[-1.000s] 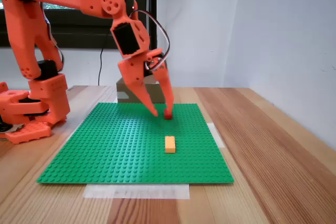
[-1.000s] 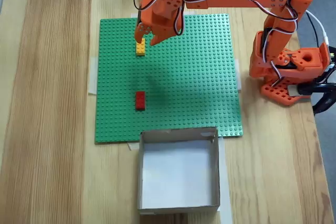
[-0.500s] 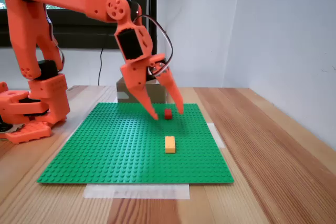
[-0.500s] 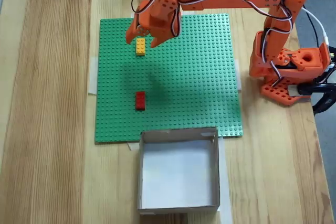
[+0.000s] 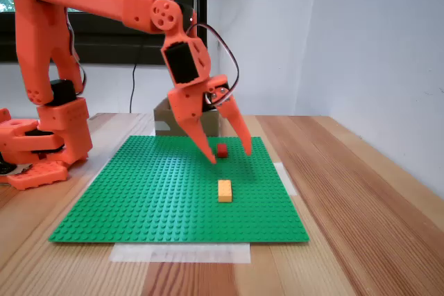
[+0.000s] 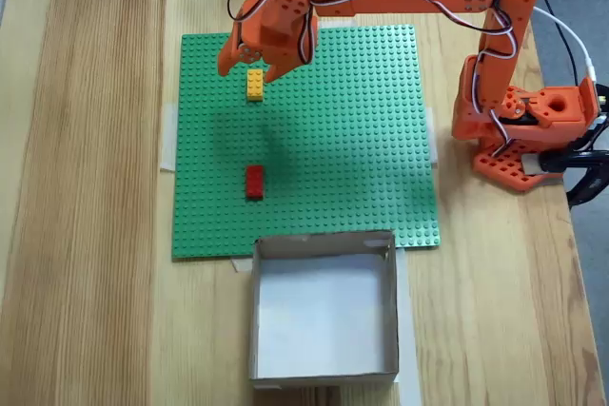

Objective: Pick the yellow lego block and put it in the box.

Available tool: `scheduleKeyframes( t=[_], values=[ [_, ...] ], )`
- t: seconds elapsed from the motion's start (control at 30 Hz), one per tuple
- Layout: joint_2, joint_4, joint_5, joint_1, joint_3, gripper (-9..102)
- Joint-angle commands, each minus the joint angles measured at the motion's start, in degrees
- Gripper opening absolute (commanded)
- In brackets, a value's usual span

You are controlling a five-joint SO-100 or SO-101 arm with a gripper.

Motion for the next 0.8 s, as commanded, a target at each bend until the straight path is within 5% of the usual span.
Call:
scheduleKeyframes(
  t=[0.0,0.77],
  values=[
    [-0.3,0.5,-0.5,0.8,-2.9,26],
    [-3.4,2.7,-0.3,1.1,-4.9,27]
  ],
)
